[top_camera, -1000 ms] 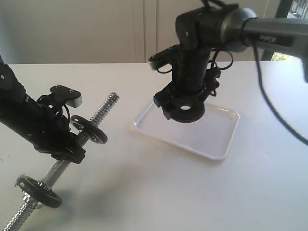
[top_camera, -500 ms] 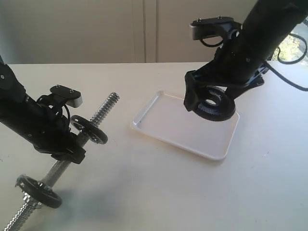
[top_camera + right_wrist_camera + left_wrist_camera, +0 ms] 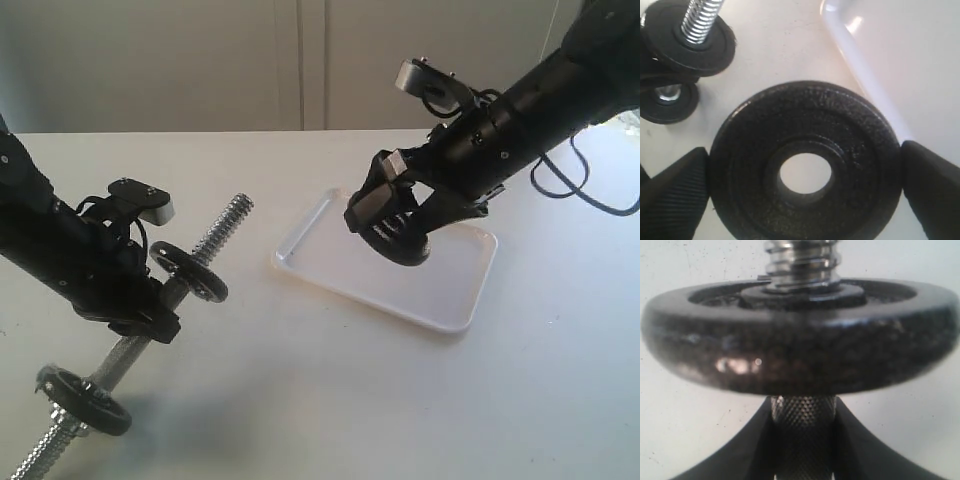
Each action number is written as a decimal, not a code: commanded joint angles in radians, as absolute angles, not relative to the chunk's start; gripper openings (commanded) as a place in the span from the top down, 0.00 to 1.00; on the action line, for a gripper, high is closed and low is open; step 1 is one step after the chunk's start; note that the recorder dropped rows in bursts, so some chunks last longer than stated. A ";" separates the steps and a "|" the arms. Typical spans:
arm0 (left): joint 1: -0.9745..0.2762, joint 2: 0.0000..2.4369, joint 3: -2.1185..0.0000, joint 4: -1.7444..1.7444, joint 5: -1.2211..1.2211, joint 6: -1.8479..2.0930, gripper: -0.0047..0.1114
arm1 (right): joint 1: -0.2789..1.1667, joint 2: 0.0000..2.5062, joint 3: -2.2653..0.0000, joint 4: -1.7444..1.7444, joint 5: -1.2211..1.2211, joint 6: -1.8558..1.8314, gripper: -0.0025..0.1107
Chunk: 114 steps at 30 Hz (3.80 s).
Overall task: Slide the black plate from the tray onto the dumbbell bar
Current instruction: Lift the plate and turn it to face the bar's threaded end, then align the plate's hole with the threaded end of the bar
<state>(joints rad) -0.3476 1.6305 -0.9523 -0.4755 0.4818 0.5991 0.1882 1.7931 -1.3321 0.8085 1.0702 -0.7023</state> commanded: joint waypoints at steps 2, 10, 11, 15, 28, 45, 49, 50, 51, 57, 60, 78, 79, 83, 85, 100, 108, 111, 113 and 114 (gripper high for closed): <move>-0.351 1.582 -0.972 -0.642 0.492 0.702 0.96 | 0.144 1.891 -1.347 1.083 1.165 -0.883 0.98; -0.351 1.582 -0.972 -0.700 0.519 0.784 0.96 | 0.138 2.023 -1.366 1.494 1.134 -0.908 0.98; -0.351 1.582 -0.972 -0.700 0.521 0.788 0.96 | 0.138 2.032 -1.366 1.522 1.128 -0.927 0.98; -0.351 1.582 -0.972 -0.700 0.524 0.789 0.96 | 0.138 2.060 -1.366 1.565 1.063 -0.966 0.98; -0.351 1.582 -0.972 -0.776 0.551 0.894 0.96 | 0.159 2.152 -1.372 1.744 1.134 -1.028 0.98; -0.351 1.582 -0.972 -0.776 0.551 0.894 0.96 | 0.213 2.179 -1.394 1.744 1.196 -1.012 0.98; -0.351 1.582 -0.972 -0.776 0.551 0.894 0.96 | 0.230 2.179 -1.394 1.744 1.192 -1.012 0.98; -0.351 1.582 -0.972 -0.776 0.551 0.894 0.96 | 0.234 2.179 -1.394 1.744 1.192 -1.012 0.98; -0.351 1.582 -0.972 -0.776 0.551 0.894 0.96 | 0.237 2.179 -1.394 1.744 1.192 -1.012 0.98; -0.351 1.582 -0.972 -0.776 0.551 0.894 0.96 | 0.241 2.179 -1.394 1.744 1.191 -1.012 0.98; -0.351 1.582 -0.972 -0.776 0.551 0.894 0.96 | 0.244 2.179 -1.394 1.744 1.189 -1.012 0.98; -0.351 1.582 -0.972 -0.776 0.551 0.894 0.96 | 0.268 2.179 -1.394 1.744 1.191 -1.012 0.98; -0.351 1.582 -0.972 -0.776 0.551 0.894 0.96 | 0.270 2.179 -1.394 1.744 1.191 -1.012 0.98; -0.351 1.582 -0.972 -0.776 0.551 0.894 0.96 | 0.258 2.179 -1.394 1.744 1.189 -1.012 0.98; -0.351 1.582 -0.972 -0.776 0.551 0.894 0.96 | 0.242 2.179 -1.396 1.744 1.195 -1.012 0.98; -0.351 1.582 -0.972 -0.776 0.551 0.894 0.96 | 0.178 2.180 -1.581 1.481 1.221 -0.798 0.98; -0.351 1.582 -0.972 -0.776 0.549 0.894 0.96 | 0.205 2.191 -1.585 1.427 1.221 -0.758 0.98; -0.351 1.582 -0.972 -0.776 0.549 0.894 0.96 | 0.221 2.191 -1.585 1.421 1.221 -0.754 0.98; -0.351 1.582 -0.972 -0.776 0.549 0.894 0.96 | 0.231 2.191 -1.585 1.421 1.221 -0.749 0.98; -0.351 1.582 -0.972 -0.776 0.549 0.894 0.96 | 0.236 2.191 -1.585 1.421 1.221 -0.743 0.98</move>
